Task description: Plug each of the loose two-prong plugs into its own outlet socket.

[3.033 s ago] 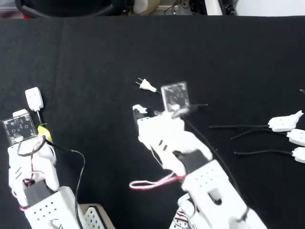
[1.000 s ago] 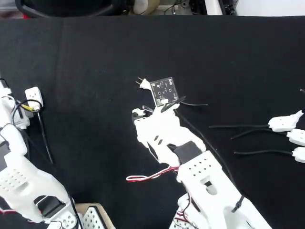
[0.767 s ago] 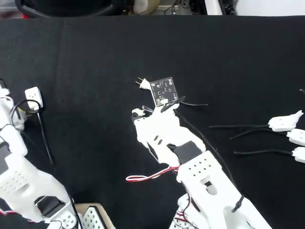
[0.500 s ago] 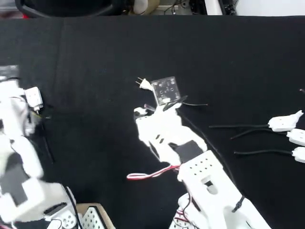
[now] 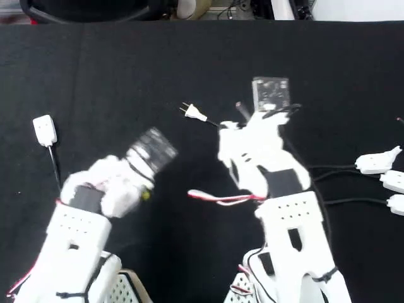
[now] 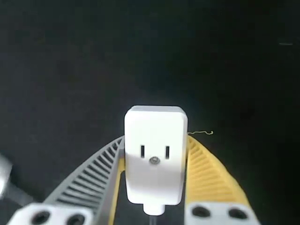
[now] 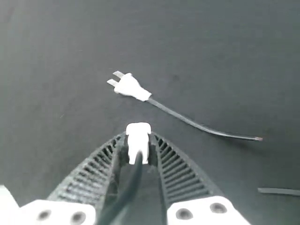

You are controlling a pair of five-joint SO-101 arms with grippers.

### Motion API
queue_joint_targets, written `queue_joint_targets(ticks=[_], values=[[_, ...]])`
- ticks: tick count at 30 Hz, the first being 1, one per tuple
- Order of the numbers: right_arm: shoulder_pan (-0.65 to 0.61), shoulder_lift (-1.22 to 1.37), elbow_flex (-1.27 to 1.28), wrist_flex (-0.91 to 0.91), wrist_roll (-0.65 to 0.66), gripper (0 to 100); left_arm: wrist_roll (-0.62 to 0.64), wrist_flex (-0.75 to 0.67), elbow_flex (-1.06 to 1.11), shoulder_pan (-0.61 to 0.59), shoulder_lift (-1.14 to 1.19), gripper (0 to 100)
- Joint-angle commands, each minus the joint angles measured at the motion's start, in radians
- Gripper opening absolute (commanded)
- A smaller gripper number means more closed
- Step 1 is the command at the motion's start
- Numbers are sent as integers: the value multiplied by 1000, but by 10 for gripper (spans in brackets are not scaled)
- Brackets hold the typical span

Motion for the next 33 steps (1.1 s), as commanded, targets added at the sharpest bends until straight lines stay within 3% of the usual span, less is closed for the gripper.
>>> queue_joint_targets(ticks=[1, 8, 15, 18, 27, 33], values=[[81, -2, -85, 29, 11, 12, -130, -160, 127, 70, -15, 30], [81, -2, -79, 29, 11, 12, 2, -288, 147, 33, 6, 42], [81, -2, -77, 29, 11, 12, -2, -290, 170, 24, 6, 352], [81, -1, -76, 29, 11, 12, -2, -288, 173, 15, 5, 422], [81, -1, -76, 29, 11, 12, 2, -230, 139, 22, 3, 302], [54, 1, -67, 29, 11, 12, 6, -351, 240, 154, 12, 144]])
